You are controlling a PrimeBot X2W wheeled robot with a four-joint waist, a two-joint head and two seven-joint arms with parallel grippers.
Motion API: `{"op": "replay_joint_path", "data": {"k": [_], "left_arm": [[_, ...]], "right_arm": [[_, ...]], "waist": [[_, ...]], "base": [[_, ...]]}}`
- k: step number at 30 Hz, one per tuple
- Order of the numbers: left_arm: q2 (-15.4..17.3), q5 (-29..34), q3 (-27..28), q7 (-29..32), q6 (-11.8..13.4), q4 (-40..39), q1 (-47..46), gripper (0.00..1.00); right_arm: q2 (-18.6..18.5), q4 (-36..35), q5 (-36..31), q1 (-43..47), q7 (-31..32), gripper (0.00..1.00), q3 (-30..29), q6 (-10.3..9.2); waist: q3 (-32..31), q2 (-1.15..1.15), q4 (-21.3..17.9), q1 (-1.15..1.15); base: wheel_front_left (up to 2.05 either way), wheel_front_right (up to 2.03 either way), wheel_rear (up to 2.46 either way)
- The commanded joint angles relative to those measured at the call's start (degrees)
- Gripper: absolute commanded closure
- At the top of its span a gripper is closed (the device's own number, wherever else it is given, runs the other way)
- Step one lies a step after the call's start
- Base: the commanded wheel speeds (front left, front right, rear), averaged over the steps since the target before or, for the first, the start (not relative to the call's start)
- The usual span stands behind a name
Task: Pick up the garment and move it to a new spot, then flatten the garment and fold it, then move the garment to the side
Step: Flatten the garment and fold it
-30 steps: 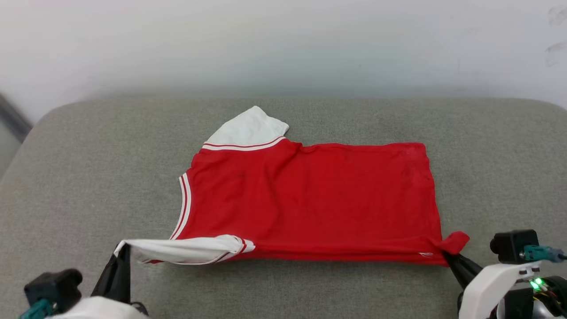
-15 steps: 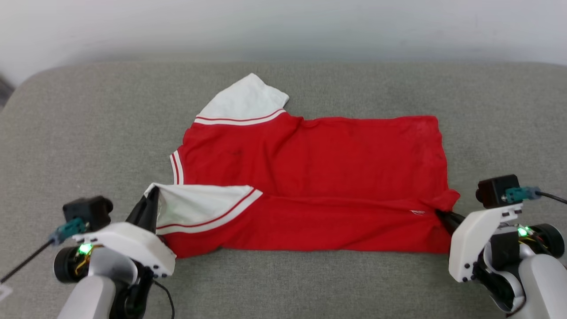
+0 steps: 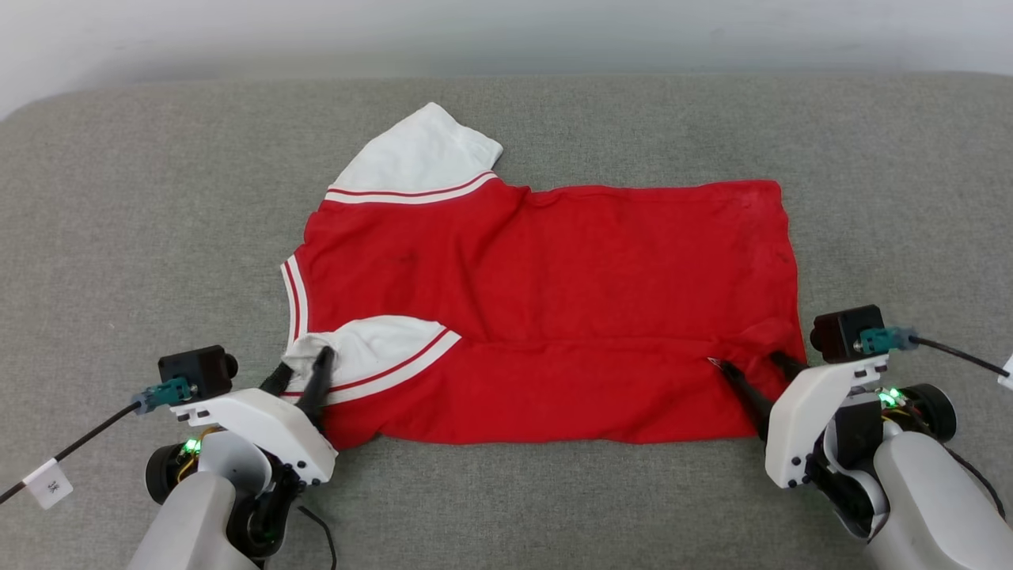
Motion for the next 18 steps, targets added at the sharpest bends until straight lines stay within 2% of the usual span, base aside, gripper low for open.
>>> {"op": "replay_joint_path", "data": {"k": [1,8,12,18], "left_arm": [[-0.4,-0.3,-0.1,-0.6,-0.5,0.6,-0.7,0.00],[1.7,0.3,0.6,-4.5,-1.3,1.4,-0.3,0.00],[4.3,0.9,0.9,-3.5,-1.0,-1.7,0.9,0.00],[9.5,-0.8,0.7,7.1,0.5,-9.4,2.8,0.00]], "right_arm": [[-0.3,0.8,0.8,0.3,-0.9,0.00,0.5,-0.05],[-2.1,-3.5,1.6,2.8,-14.4,0.00,1.3,-0.04],[-2.4,-7.7,-0.2,5.2,-21.8,0.00,-1.1,-0.04],[0.7,-15.5,-5.3,9.8,-25.4,0.00,-7.0,-0.04]], "waist": [[-0.3,0.00,0.0,-0.01],[-3.4,0.00,-0.1,-0.01],[-5.2,0.00,-0.6,-0.01],[-6.5,0.00,-1.7,-0.01]], "base": [[0.00,0.00,0.00],[0.00,0.00,0.00],[0.00,0.00,0.00],[0.00,0.00,0.00]]}}
